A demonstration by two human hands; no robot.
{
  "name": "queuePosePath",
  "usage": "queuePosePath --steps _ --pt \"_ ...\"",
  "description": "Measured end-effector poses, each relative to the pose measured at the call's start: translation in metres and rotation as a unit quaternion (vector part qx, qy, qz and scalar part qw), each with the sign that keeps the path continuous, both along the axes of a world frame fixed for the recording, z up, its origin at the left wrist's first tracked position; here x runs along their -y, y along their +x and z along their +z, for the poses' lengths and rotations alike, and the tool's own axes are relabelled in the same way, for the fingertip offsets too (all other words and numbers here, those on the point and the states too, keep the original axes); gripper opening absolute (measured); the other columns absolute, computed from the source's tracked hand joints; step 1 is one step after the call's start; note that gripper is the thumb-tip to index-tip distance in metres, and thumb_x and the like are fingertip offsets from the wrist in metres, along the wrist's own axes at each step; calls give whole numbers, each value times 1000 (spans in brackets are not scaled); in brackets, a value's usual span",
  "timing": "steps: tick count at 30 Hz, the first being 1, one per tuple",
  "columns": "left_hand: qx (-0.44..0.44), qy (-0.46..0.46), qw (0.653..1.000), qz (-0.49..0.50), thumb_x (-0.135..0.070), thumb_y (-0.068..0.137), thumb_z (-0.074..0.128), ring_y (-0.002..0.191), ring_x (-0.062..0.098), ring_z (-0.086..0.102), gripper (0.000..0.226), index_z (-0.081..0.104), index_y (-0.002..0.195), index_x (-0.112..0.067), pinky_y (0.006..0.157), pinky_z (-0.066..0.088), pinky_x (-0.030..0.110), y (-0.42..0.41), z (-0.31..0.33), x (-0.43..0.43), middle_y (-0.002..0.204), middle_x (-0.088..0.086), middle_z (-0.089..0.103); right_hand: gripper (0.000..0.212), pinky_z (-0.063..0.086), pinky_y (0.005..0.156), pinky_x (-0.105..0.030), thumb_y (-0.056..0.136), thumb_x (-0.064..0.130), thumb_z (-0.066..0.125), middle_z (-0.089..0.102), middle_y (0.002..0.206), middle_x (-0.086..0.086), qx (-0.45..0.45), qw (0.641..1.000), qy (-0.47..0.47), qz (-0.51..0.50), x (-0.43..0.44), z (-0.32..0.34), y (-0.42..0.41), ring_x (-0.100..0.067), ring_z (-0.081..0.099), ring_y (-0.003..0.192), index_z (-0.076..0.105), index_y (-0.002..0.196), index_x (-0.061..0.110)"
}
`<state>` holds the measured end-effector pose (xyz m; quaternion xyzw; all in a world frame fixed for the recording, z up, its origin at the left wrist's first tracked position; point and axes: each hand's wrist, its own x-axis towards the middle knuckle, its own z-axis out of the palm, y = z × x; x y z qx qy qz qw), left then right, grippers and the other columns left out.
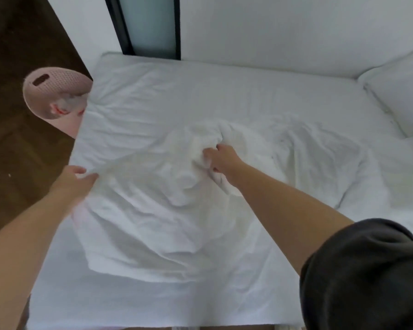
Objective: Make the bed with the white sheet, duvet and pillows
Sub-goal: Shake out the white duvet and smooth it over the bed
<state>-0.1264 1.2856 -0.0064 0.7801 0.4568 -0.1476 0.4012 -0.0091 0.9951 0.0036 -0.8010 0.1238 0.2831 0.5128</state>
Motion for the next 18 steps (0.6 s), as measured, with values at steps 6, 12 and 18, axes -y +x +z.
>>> queuePosePath --steps 6,12,18 --pt "24 100 966 -238 -43 84 70 140 30 31 86 23 151 -16 111 33 45 -29 -72 52 154 9 29 64 40 99 -30 92 13 53 48 142 -7 -7 981 -90 172 -21 -42 2 -25 48 126 29 151 18" --pt "9 122 934 -337 -53 73 75 147 31 13 116 6 154 -7 113 32 46 -60 -158 151 161 12 6 78 24 115 -42 89 29 62 21 160 -5 134 820 -370 417 64 -114 -34 -23 23 146 18 154 26" --pt "146 290 779 -536 -66 56 77 147 40 12 124 14 153 -20 107 16 72 -61 -193 237 161 19 9 107 -3 109 -73 85 40 68 -25 160 -8 220 634 -546 502 116 -157 -41 -33 -19 148 -16 151 38"
